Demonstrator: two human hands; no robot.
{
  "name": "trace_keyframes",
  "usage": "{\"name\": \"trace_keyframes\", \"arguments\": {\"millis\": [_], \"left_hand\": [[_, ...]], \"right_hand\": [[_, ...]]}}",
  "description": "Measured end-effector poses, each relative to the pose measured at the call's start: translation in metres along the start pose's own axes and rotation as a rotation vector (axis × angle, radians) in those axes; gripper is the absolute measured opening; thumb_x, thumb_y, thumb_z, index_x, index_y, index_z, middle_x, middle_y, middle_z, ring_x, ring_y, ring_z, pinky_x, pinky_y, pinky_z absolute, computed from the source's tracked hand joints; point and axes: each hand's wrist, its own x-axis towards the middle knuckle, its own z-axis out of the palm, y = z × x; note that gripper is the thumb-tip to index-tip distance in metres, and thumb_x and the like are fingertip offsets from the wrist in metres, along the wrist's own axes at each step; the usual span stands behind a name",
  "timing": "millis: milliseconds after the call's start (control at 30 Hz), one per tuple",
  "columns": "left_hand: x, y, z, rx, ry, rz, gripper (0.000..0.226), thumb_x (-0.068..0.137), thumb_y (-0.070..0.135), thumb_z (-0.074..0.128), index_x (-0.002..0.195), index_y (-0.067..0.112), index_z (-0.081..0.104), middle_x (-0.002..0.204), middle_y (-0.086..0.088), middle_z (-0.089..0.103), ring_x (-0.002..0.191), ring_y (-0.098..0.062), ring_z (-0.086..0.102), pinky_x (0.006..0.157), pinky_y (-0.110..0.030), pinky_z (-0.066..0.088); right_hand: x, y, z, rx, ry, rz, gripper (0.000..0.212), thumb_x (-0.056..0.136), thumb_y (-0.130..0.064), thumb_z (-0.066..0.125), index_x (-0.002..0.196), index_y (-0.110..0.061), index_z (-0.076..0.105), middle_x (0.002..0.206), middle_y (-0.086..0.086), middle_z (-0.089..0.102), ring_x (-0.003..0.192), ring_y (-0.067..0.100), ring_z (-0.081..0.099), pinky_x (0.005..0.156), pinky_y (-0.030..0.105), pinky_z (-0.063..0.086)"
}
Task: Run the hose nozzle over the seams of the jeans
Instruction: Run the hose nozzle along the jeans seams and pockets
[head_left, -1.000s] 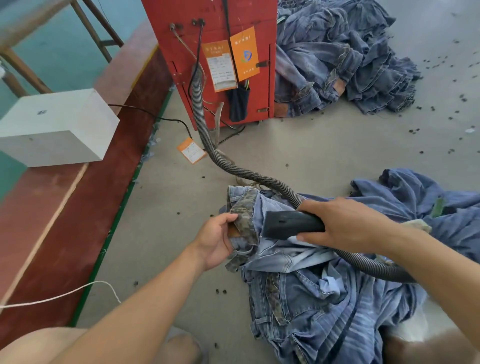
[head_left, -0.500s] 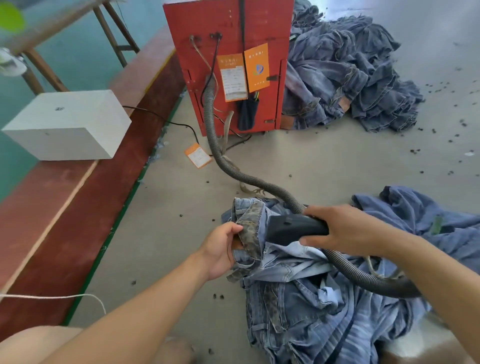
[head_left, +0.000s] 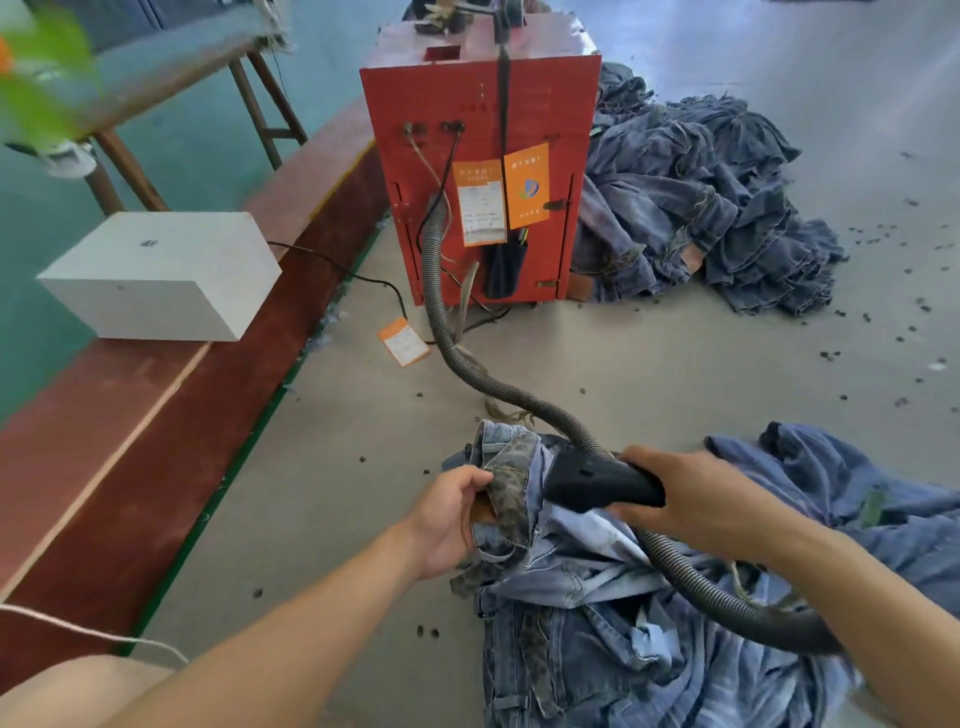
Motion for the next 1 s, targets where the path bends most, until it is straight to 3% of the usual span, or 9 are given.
{"name": "trace_keyframes", "arguments": {"millis": [100,200,267,400,500,633,733,800,1000], "left_hand": [[-0.002,0.000,0.005,0.073,-0.035,-0.008,0.042,0.100,0.024,0.038,0.131,0.001,0.058,0.113,-0.024,0.061,0.094,-0.031,0.064,0.083,-0.042,0.055],[-0.003,-0.001,0.005,0.093,-0.105,-0.017,0.045,0.101,0.021,0.035,0.122,0.001,0.070,0.110,-0.019,0.070,0.090,-0.028,0.071,0.078,-0.040,0.060],[-0.004,-0.003,0.007,0.082,-0.129,-0.012,0.047,0.102,0.020,0.034,0.123,0.002,0.072,0.115,-0.020,0.071,0.095,-0.029,0.072,0.082,-0.045,0.061],[-0.008,0.005,0.011,0.084,-0.140,0.007,0.044,0.100,0.020,0.038,0.122,0.004,0.073,0.119,-0.021,0.067,0.102,-0.033,0.065,0.101,-0.054,0.051],[-0.019,0.024,0.012,0.191,-0.259,0.049,0.044,0.088,0.015,0.046,0.131,0.010,0.057,0.121,-0.020,0.061,0.104,-0.034,0.060,0.098,-0.057,0.047],[-0.020,0.039,0.014,0.188,-0.084,0.080,0.082,0.088,-0.011,0.056,0.156,0.021,0.023,0.130,-0.025,0.061,0.101,-0.036,0.072,0.078,-0.046,0.062],[-0.025,0.043,0.017,0.183,-0.062,0.066,0.052,0.093,-0.004,0.059,0.143,-0.006,0.049,0.126,-0.028,0.068,0.102,-0.035,0.073,0.085,-0.046,0.063],[-0.026,0.043,0.015,0.185,-0.080,0.022,0.035,0.098,-0.002,0.053,0.132,-0.008,0.060,0.127,-0.028,0.068,0.106,-0.036,0.071,0.093,-0.046,0.060],[-0.027,0.043,0.022,0.263,-0.113,-0.004,0.029,0.108,0.007,0.044,0.127,0.008,0.065,0.125,-0.022,0.071,0.108,-0.035,0.072,0.094,-0.048,0.059]], "right_hand": [[0.000,-0.011,0.013,0.006,-0.017,-0.065,0.031,0.088,-0.066,0.066,0.108,-0.046,0.054,0.075,-0.021,0.063,0.067,-0.006,0.060,0.054,0.015,0.038],[0.004,-0.012,0.014,0.096,0.183,0.034,0.026,0.091,-0.061,0.067,0.107,-0.046,0.053,0.073,-0.018,0.064,0.062,-0.001,0.060,0.054,0.021,0.041],[0.006,-0.004,0.005,0.160,0.275,0.132,0.023,0.093,-0.056,0.068,0.105,-0.044,0.053,0.074,-0.015,0.065,0.063,0.001,0.061,0.054,0.024,0.042],[-0.001,0.010,-0.009,0.139,0.108,0.171,0.019,0.090,-0.055,0.071,0.096,-0.042,0.057,0.064,-0.014,0.063,0.059,-0.004,0.061,0.046,0.015,0.038],[0.003,0.003,0.005,0.136,0.107,0.160,0.023,0.092,-0.054,0.070,0.102,-0.037,0.058,0.067,-0.013,0.064,0.058,0.000,0.061,0.051,0.017,0.039],[0.007,-0.004,0.009,0.258,0.372,0.283,0.054,0.096,-0.055,0.064,0.138,-0.035,0.037,0.097,-0.006,0.063,0.077,0.021,0.063,0.066,0.034,0.047],[0.001,-0.008,0.007,0.387,0.376,0.239,0.072,0.098,-0.042,0.066,0.147,-0.050,0.014,0.091,-0.003,0.065,0.057,0.017,0.066,0.053,0.029,0.048],[-0.004,-0.016,0.009,0.412,0.342,0.146,0.077,0.101,-0.028,0.065,0.144,-0.061,0.010,0.083,-0.001,0.062,0.049,0.014,0.065,0.045,0.027,0.049],[-0.003,-0.020,0.009,0.306,0.322,0.014,0.061,0.104,-0.021,0.058,0.142,-0.062,0.033,0.088,0.004,0.061,0.053,0.009,0.053,0.048,0.019,0.041]]}}
